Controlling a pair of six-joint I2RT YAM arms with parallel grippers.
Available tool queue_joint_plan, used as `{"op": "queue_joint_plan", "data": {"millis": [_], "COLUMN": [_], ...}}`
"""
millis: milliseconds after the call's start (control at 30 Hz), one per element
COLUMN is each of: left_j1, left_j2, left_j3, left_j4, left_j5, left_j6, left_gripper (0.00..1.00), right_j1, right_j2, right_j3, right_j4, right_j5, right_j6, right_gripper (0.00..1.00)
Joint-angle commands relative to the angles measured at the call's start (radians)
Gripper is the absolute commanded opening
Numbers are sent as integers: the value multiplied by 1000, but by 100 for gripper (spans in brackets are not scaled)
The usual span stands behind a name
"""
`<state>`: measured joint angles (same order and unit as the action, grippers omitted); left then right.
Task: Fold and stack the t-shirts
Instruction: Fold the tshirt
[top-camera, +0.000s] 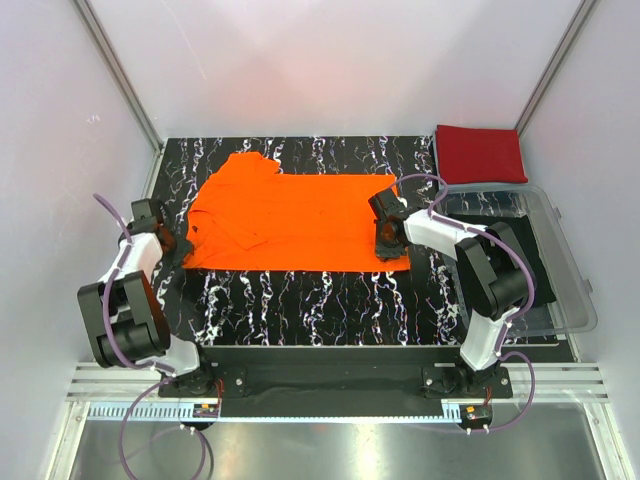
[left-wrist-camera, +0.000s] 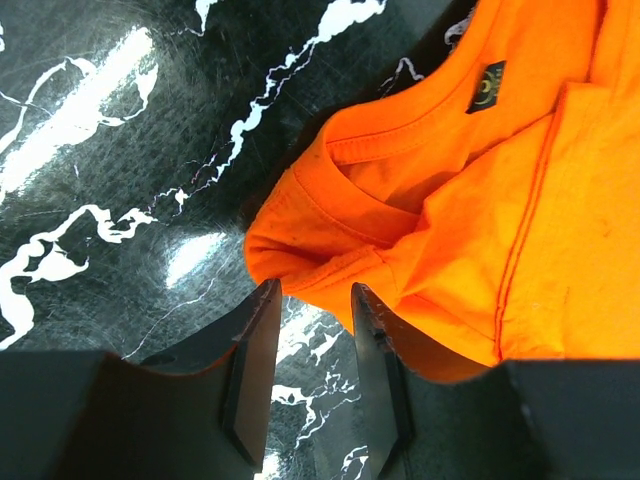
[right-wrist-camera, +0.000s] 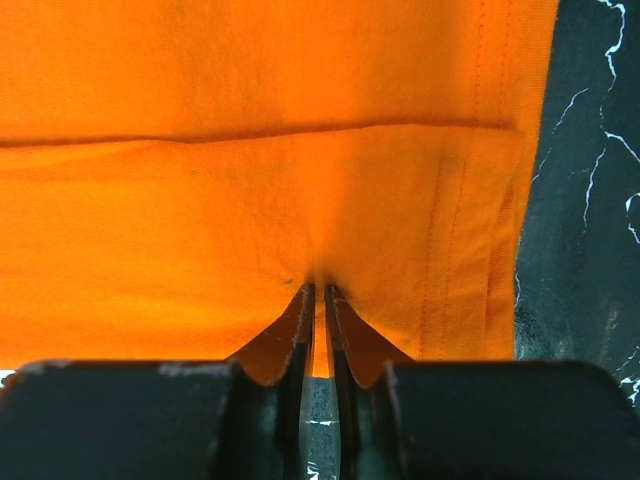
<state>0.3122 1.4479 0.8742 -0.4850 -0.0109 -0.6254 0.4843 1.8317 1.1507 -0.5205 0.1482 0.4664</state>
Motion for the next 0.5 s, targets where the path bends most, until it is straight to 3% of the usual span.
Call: {"op": "queue_joint_plan", "data": {"millis": [0, 167, 200, 300, 467], "left_j1": [-1, -2, -2, -2, -2], "left_j2": [37, 100, 109, 129, 141], "left_j3": [9, 46, 55, 94, 153], "left_j4": [10, 28, 26, 25, 10], "left_j5": [-17, -54, -55, -73, -124], "left_j6": [-17, -19, -14, -14, -17], "left_gripper": [39, 28, 17, 0, 0], "right_j1": [-7, -7, -7, -9, -9], "right_j2": [-5, 8, 8, 9, 14], "right_j3": [-13, -14, -16, -20, -34], "right_j4": [-70, -70, -72, -72, -72], "right_j5": [51, 63, 68, 82, 117], "right_j6": [-25, -28, -28, -31, -32], "right_gripper": [16, 16, 16, 16, 16]}}
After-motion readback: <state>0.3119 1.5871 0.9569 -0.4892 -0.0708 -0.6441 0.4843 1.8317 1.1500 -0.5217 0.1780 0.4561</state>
